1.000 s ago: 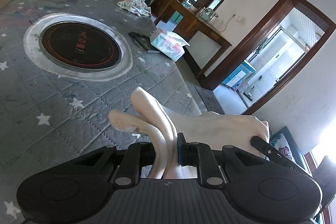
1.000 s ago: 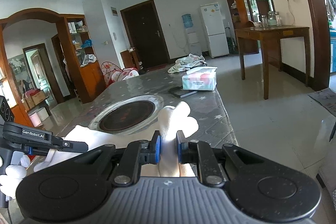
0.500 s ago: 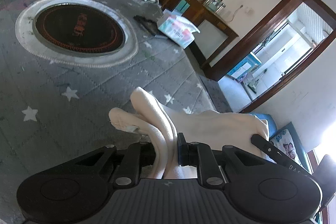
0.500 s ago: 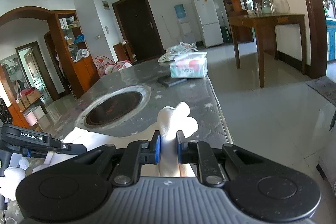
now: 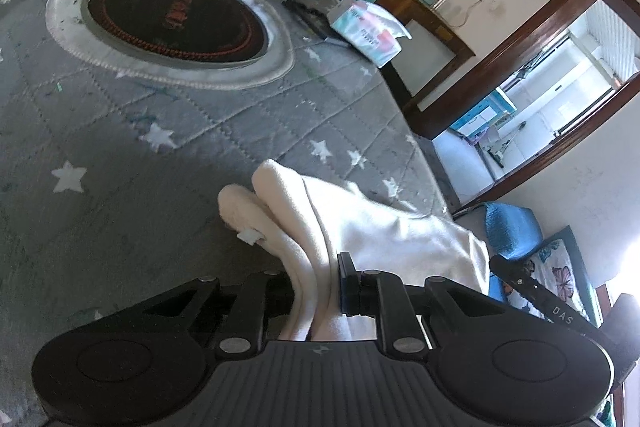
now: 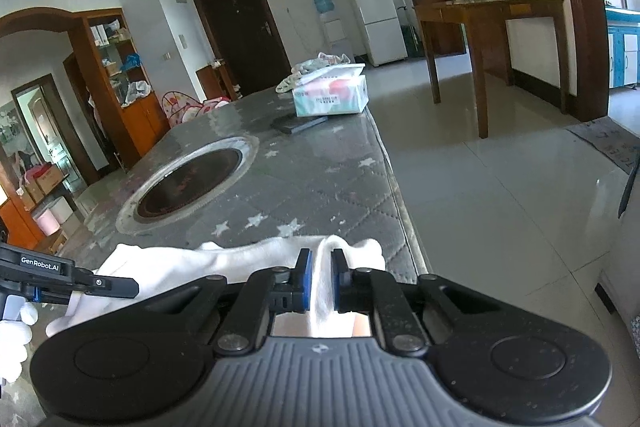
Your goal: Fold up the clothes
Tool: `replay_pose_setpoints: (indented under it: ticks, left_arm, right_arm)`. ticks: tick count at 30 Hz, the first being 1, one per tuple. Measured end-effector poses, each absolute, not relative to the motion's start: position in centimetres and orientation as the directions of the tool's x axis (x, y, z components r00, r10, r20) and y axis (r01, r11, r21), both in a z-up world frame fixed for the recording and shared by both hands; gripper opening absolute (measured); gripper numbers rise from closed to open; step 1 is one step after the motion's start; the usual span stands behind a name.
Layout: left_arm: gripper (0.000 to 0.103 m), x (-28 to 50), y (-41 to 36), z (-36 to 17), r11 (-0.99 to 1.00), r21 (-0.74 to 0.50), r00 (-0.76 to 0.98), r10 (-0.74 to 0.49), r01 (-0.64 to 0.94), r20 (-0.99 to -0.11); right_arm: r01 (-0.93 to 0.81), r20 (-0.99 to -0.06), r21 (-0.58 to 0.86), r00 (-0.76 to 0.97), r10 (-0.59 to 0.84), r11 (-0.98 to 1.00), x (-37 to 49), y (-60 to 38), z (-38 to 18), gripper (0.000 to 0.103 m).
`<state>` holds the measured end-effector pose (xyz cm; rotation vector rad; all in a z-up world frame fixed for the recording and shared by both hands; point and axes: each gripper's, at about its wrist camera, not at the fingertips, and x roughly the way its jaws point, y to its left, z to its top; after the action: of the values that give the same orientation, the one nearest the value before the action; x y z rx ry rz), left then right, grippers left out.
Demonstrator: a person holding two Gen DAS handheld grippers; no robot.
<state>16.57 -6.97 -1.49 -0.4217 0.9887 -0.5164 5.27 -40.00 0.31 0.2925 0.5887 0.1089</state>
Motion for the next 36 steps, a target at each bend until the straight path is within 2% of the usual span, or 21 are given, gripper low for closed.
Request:
replay_pose_setpoints:
  ticks: [6, 9, 11, 26, 28, 32, 36]
  left_arm:
    - [0.019, 16.3, -6.8, -2.4, 0.806, -0.549, 0.427, -0.587, 0.223, -0.688]
    - [0.019, 16.1, -6.8, -2.4, 0.802, -0.548, 0.421, -0.593, 0.237, -0.686]
    - [0.019, 15.9, -6.8, -2.3, 0.802, -0.545, 0.418, -0.595, 0.245, -0.687]
    - [0.020, 14.8, -6.4, -2.2, 0.786, -0.541, 0.393, -0.618, 0.299, -0.681]
    - [0.023, 14.5, -6.1, -2.2, 0.788, -0.532, 0.393, -0.616, 0.310, -0.683]
    - [0.039, 14.3, -5.1, -1.5, 0.812, -0.500, 0.427, -0.584, 0.300, -0.691]
    - [0.040, 14.1, -4.0, -0.7, 0.833, -0.473, 0.467, -0.553, 0.287, -0.690]
  right_arm:
    - [-0.057, -0.528, 0.255, 0.828, 0.188, 0.965, 5.8, -38.5, 0.5, 0.011]
    - [-0.088, -0.525, 0.231, 0.827, 0.201, 0.969, 6.3, -37.6, 0.6, 0.019]
    - [-0.118, -0.529, 0.201, 0.822, 0.210, 0.972, 6.9, -36.6, 0.5, 0.020]
    - [-0.164, -0.620, 0.106, 0.760, 0.194, 0.981, 7.4, -34.5, -1.7, 0.025]
    - [-0.172, -0.628, 0.090, 0.755, 0.190, 0.981, 7.2, -34.2, -1.5, 0.025]
    - [-0.177, -0.624, 0.082, 0.758, 0.189, 0.981, 7.1, -33.6, -0.9, 0.031]
    - [-0.213, -0.606, 0.087, 0.764, 0.221, 0.973, 7.7, -32.5, -0.1, 0.031]
